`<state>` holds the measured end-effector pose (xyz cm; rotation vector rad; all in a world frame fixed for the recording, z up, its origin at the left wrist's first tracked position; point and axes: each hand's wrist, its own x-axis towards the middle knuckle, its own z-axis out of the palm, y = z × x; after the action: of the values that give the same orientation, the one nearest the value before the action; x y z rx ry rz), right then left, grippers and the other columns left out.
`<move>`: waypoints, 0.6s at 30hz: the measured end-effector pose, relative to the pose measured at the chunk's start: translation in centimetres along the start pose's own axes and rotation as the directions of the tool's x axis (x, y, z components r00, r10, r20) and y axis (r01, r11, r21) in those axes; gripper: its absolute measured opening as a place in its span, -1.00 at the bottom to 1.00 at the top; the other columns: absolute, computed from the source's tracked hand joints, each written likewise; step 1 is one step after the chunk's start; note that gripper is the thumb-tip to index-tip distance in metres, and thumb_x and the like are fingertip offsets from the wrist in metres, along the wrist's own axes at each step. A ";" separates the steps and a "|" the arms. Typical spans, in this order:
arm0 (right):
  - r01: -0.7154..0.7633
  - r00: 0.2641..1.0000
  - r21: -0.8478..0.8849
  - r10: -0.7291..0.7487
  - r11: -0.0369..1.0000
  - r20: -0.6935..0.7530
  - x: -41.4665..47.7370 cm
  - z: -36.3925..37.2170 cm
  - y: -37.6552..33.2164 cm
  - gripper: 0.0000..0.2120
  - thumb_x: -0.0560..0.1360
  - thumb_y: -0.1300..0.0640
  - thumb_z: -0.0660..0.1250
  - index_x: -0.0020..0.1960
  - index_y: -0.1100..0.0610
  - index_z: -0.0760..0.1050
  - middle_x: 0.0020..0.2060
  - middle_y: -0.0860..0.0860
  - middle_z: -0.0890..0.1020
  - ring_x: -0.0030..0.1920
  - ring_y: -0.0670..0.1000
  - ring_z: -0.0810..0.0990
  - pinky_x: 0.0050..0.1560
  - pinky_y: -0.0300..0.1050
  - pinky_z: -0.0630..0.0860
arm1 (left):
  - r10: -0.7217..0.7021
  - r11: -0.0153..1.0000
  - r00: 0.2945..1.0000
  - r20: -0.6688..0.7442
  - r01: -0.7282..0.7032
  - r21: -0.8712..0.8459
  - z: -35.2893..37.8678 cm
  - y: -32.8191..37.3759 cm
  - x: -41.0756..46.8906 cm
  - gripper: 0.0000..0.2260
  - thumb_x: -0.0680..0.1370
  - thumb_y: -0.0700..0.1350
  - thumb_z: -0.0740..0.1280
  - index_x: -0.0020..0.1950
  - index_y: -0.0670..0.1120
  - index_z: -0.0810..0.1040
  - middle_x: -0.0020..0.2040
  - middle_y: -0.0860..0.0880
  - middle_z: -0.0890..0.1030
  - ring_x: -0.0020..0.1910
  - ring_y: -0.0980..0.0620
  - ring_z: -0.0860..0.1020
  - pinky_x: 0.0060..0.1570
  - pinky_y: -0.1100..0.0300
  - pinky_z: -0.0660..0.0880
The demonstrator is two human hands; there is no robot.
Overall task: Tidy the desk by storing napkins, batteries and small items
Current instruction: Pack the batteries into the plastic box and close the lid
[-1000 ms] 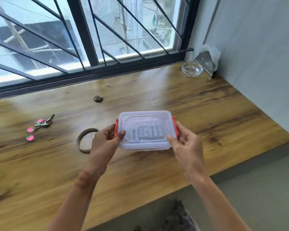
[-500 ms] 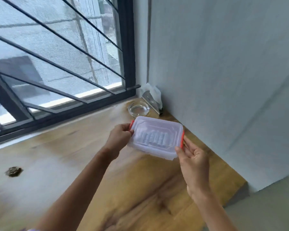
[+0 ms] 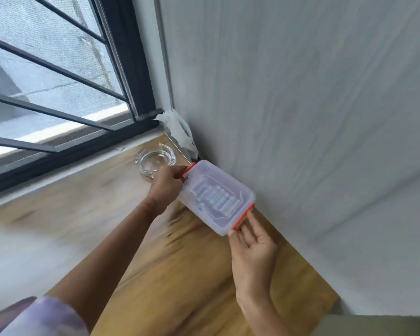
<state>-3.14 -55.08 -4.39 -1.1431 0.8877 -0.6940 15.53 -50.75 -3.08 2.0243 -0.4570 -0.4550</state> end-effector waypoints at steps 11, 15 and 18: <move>0.018 0.992 0.017 -0.016 1.000 -0.122 0.9 0.5 2.0 -0.34 0.13 0.28 0.53 0.15 -0.10 0.44 0.17 0.05 0.57 0.04 -0.17 0.61 0.07 -0.19 0.56 | 0.021 0.993 0.999 -0.043 -0.025 -0.111 1.3 -0.6 2.4 -0.75 0.52 -0.23 0.33 0.19 -0.18 0.57 -0.08 0.01 0.62 -0.12 0.14 0.49 -0.03 0.33 0.47; 0.033 0.990 -0.013 -0.034 0.999 -0.134 1.3 0.5 2.5 -0.40 0.09 0.13 0.53 0.09 -0.12 0.46 0.10 0.14 0.61 0.02 -0.11 0.64 -0.02 -0.22 0.58 | -0.026 0.984 0.997 -0.078 0.012 -0.177 1.9 0.1 3.2 -0.75 0.50 -0.26 0.35 0.17 -0.25 0.57 -0.09 -0.01 0.62 -0.23 0.20 0.51 -0.20 0.50 0.49; 0.054 0.991 -0.033 -0.058 0.998 -0.123 1.4 0.4 2.8 -0.41 0.10 0.11 0.53 0.10 -0.09 0.46 0.12 0.11 0.60 0.01 -0.12 0.64 -0.03 -0.26 0.57 | -0.064 0.977 0.993 -0.094 0.043 -0.208 2.2 0.3 3.4 -0.75 0.49 -0.27 0.36 0.16 -0.26 0.57 -0.11 -0.03 0.62 -0.26 0.20 0.52 -0.31 0.52 0.47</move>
<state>-2.04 -55.25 -7.30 -1.1645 0.9763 -0.8072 17.29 -54.20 -4.22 1.8529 -0.2823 -0.4131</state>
